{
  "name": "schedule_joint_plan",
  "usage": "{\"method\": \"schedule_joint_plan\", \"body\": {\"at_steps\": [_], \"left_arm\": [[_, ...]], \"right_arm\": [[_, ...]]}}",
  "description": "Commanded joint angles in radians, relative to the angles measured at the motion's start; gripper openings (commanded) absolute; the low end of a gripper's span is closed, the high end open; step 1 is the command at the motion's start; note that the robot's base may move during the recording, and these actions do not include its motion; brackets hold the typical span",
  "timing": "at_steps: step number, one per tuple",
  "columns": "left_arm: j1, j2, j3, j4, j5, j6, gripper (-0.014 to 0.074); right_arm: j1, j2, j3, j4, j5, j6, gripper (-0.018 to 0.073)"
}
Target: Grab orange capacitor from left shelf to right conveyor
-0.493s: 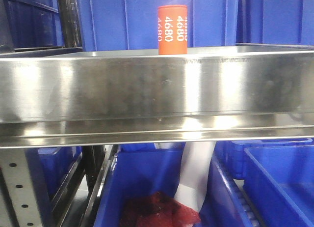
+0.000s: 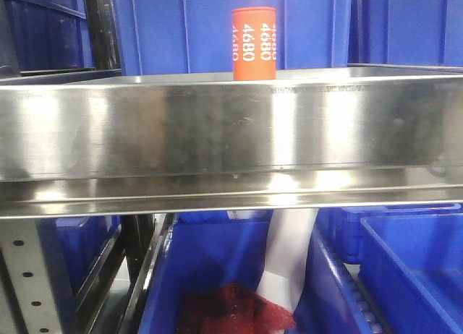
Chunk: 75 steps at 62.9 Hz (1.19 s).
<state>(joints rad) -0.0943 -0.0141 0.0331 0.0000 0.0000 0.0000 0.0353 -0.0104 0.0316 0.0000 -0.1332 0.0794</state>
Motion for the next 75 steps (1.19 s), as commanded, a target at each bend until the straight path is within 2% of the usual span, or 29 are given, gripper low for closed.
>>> {"method": "schedule_joint_plan", "body": {"at_steps": [1, 4, 8, 11, 16, 20, 26, 35, 48, 51, 54, 60, 63, 67, 75], "left_arm": [[-0.004, 0.010, -0.008, -0.005, -0.090, 0.000, -0.0105], [-0.004, 0.010, -0.008, -0.005, -0.090, 0.000, -0.0105], [-0.004, 0.010, -0.008, -0.005, -0.090, 0.000, -0.0105], [-0.004, 0.010, -0.008, -0.005, -0.090, 0.000, -0.0105], [-0.004, 0.010, -0.008, -0.005, -0.090, 0.000, -0.0105], [-0.004, 0.010, -0.008, -0.005, -0.090, 0.000, -0.0105], [-0.004, 0.010, -0.008, -0.005, -0.090, 0.000, -0.0105], [-0.004, 0.010, -0.008, -0.005, -0.090, 0.000, -0.0105], [-0.004, 0.010, -0.008, -0.005, -0.090, 0.000, -0.0105], [-0.004, 0.010, -0.008, -0.005, -0.090, 0.000, -0.0105], [-0.004, 0.010, -0.008, -0.005, -0.090, 0.000, -0.0105], [-0.004, 0.010, -0.008, -0.005, -0.090, 0.000, -0.0105], [-0.004, 0.010, -0.008, -0.005, -0.090, 0.000, -0.0105], [-0.004, 0.010, -0.008, -0.005, -0.090, 0.000, -0.0105], [-0.004, 0.010, -0.008, -0.005, -0.090, 0.000, -0.0105]], "right_arm": [[-0.003, -0.017, 0.002, -0.007, -0.151, -0.001, 0.0049], [0.000, -0.017, 0.002, -0.007, -0.200, 0.029, 0.0049], [0.005, -0.017, -0.005, -0.010, -0.235, 0.171, 0.0049], [0.013, -0.017, -0.028, -0.047, -0.218, 0.269, 0.0049], [0.039, -0.007, -0.102, -0.212, -0.135, 0.349, 0.0049], [0.070, 0.030, -0.188, -0.384, -0.078, 0.409, 0.0049], [0.133, 0.142, -0.345, -0.515, -0.031, 0.511, 0.0049], [0.263, 0.392, -0.532, -0.597, 0.007, 0.536, 0.0049], [0.463, 0.799, -0.737, -0.601, 0.090, 0.533, 0.0064], [0.497, 0.899, -0.777, -0.602, 0.087, 0.531, 0.0114], [0.519, 0.985, -0.816, -0.601, 0.089, 0.531, 0.0209], [0.539, 1.144, -0.887, -0.601, 0.088, 0.532, 0.0536], [0.539, 1.198, -0.915, -0.601, 0.088, 0.534, 0.0655], [0.539, 1.272, -0.946, -0.601, 0.081, 0.543, 0.0627], [0.539, 1.365, -0.974, -0.601, 0.024, 0.557, 0.0626]]}}
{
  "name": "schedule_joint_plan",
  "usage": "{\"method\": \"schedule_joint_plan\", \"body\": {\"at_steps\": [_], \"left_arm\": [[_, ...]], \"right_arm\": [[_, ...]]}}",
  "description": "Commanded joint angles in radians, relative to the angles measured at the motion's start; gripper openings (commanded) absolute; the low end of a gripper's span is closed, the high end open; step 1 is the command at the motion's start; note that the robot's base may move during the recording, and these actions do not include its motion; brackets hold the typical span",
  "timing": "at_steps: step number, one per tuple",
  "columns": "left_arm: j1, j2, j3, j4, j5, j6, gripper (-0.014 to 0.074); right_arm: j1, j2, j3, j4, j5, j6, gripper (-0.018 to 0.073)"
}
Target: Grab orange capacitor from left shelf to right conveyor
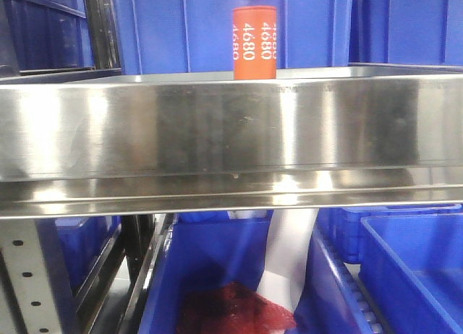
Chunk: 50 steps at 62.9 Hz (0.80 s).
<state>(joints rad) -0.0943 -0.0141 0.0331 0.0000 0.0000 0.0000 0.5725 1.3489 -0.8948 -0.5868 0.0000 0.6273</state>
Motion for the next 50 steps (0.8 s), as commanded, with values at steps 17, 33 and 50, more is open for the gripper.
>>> {"method": "schedule_joint_plan", "body": {"at_steps": [17, 33, 50], "left_arm": [[-0.004, 0.010, -0.008, -0.005, -0.090, 0.000, -0.0105], [-0.004, 0.010, -0.008, -0.005, -0.090, 0.000, -0.0105], [-0.004, 0.010, -0.008, -0.005, -0.090, 0.000, -0.0105]], "right_arm": [[-0.052, 0.132, -0.052, -0.011, -0.198, 0.009, 0.0626], [-0.087, 0.226, -0.103, -0.009, -0.288, 0.009, 0.0613], [-0.087, 0.250, -0.112, -0.008, -0.323, 0.012, 0.0079]]}}
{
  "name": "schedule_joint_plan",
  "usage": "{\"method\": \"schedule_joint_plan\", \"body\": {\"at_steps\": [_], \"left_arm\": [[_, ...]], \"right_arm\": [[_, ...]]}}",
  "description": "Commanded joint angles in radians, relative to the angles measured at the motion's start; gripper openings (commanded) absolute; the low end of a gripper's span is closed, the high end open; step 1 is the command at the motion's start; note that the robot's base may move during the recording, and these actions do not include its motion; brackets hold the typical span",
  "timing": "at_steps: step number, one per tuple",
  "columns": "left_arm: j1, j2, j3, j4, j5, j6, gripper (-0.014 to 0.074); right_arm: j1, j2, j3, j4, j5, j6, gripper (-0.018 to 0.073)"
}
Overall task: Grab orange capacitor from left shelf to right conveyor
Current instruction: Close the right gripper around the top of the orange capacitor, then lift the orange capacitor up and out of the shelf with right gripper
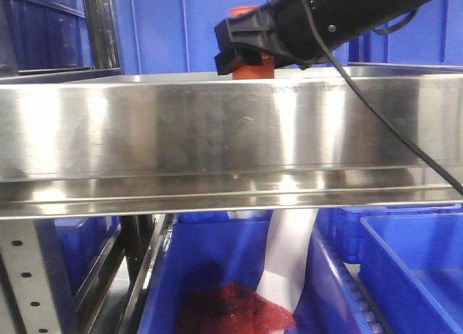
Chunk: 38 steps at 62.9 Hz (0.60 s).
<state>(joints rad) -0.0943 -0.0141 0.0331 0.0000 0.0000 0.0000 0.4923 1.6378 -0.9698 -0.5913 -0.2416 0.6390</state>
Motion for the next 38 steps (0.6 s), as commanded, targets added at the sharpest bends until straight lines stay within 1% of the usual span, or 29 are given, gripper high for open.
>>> {"method": "schedule_joint_plan", "body": {"at_steps": [1, 3, 7, 14, 20, 30, 38], "left_arm": [[-0.004, 0.010, -0.008, -0.005, -0.090, 0.000, -0.0105], [-0.004, 0.010, -0.008, -0.005, -0.090, 0.000, -0.0105], [-0.004, 0.010, -0.008, -0.005, -0.090, 0.000, -0.0105], [-0.004, 0.010, -0.008, -0.005, -0.090, 0.000, -0.0105], [-0.004, 0.010, -0.008, -0.005, -0.090, 0.000, -0.0105], [-0.004, 0.010, -0.008, -0.005, -0.090, 0.000, -0.0105], [-0.004, 0.010, -0.008, -0.005, -0.090, 0.000, -0.0105]], "right_arm": [[-0.007, -0.041, -0.037, -0.004, -0.081, 0.000, 0.0090], [-0.007, -0.046, -0.037, -0.004, -0.081, 0.000, 0.0087], [-0.004, -0.065, -0.036, -0.004, -0.077, 0.000, 0.0045], [0.012, -0.152, -0.017, -0.004, -0.033, 0.000, 0.0058], [0.028, -0.272, 0.027, -0.004, 0.021, 0.000, 0.0058], [0.043, -0.520, 0.161, -0.004, 0.124, 0.000, 0.0058], [0.043, -0.755, 0.312, -0.004, 0.191, 0.000, 0.0058]]}}
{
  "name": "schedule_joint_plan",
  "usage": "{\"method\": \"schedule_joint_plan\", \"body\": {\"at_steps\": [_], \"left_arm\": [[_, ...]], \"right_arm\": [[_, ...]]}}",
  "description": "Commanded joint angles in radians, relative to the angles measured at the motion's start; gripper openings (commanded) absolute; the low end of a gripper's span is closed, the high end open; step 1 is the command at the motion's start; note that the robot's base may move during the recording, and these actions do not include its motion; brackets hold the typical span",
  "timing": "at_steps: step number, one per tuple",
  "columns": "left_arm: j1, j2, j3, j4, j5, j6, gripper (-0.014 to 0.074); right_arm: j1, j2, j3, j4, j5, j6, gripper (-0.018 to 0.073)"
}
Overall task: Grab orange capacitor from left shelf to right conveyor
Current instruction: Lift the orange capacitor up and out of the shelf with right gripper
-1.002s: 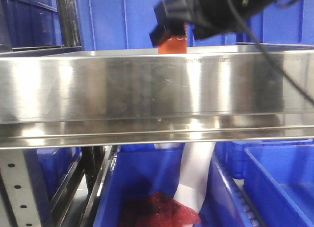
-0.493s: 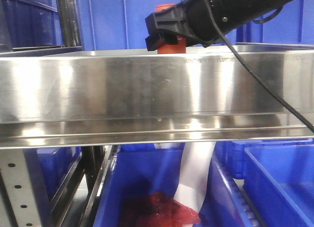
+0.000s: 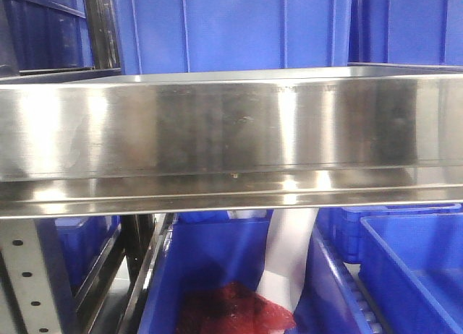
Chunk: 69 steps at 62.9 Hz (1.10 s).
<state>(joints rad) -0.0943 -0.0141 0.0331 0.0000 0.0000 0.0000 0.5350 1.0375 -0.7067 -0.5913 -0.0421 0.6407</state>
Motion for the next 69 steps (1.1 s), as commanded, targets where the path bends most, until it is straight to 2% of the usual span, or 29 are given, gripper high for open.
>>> {"method": "schedule_joint_plan", "body": {"at_steps": [1, 12, 22, 30, 34, 45, 61, 69], "left_arm": [[-0.004, 0.010, -0.008, -0.005, -0.090, 0.000, -0.0105], [-0.004, 0.010, -0.008, -0.005, -0.090, 0.000, -0.0105], [-0.004, 0.010, -0.008, -0.005, -0.090, 0.000, -0.0105], [-0.004, 0.010, -0.008, -0.005, -0.090, 0.000, -0.0105], [-0.004, 0.010, -0.008, -0.005, -0.090, 0.000, -0.0105], [-0.004, 0.010, -0.008, -0.005, -0.090, 0.000, -0.0105], [-0.004, 0.010, -0.008, -0.005, -0.090, 0.000, -0.0105], [-0.004, 0.010, -0.008, -0.005, -0.090, 0.000, -0.0105]], "right_arm": [[0.000, -0.200, 0.066, -0.004, -0.003, -0.002, 0.0058], [0.000, -0.587, 0.229, 0.004, 0.109, 0.025, 0.0058], [0.002, -0.906, 0.280, 0.010, 0.370, 0.045, 0.0058], [0.017, -1.075, 0.284, 0.011, 0.488, 0.041, 0.0058], [0.034, -1.056, 0.274, 0.028, 0.521, 0.034, 0.0058], [0.088, -0.969, 0.274, 0.108, 0.447, -0.047, 0.0058], [0.155, -0.930, 0.274, 0.109, 0.419, -0.054, 0.0057], [0.187, -0.930, 0.274, 0.107, 0.411, -0.107, 0.0057]]}}
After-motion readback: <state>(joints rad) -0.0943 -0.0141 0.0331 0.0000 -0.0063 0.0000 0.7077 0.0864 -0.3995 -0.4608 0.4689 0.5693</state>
